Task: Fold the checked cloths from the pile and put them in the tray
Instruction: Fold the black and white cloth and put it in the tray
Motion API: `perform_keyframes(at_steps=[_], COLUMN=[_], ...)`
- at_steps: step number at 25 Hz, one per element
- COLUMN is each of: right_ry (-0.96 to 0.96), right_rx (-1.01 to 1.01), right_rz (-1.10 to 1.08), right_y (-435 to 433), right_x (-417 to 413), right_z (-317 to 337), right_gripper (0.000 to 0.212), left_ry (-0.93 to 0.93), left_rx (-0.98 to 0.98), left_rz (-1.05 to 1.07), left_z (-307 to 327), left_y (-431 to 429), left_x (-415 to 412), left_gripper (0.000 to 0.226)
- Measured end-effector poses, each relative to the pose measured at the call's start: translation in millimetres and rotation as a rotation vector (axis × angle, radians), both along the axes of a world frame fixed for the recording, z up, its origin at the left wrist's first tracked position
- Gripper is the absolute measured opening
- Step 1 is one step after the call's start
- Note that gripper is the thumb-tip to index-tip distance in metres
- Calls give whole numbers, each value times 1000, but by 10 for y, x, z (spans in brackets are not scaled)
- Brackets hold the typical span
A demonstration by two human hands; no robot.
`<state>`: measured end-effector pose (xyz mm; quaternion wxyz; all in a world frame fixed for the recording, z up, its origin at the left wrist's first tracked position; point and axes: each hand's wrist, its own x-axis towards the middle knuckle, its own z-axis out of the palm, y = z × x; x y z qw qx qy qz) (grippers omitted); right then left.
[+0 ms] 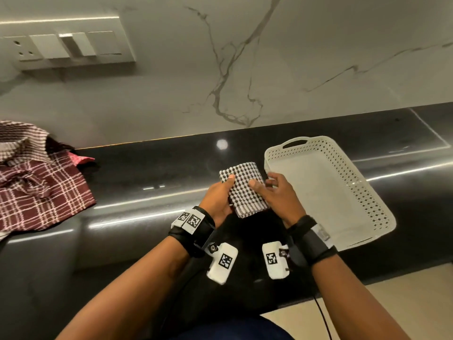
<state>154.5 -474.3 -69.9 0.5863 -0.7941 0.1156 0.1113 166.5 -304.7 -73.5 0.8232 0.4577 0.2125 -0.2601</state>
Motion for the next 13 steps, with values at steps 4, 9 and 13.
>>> perform_keyframes(at_steps=[4,9,13], right_ry=[24,47,162], right_rx=[239,107,-72], right_rz=[62,-94,-7], right_y=[-685,-1075,-1070], right_x=[352,909,1124], right_z=[-88,-433,-656], right_gripper=[54,39,43], left_ry=[-44,-216,-745], left_rx=[-25,488,1099], left_rz=[-78,-298,-566], left_z=[95,-36,-320], left_y=[-627,-964,-807], left_x=[365,847,836], left_gripper=[25,31,50])
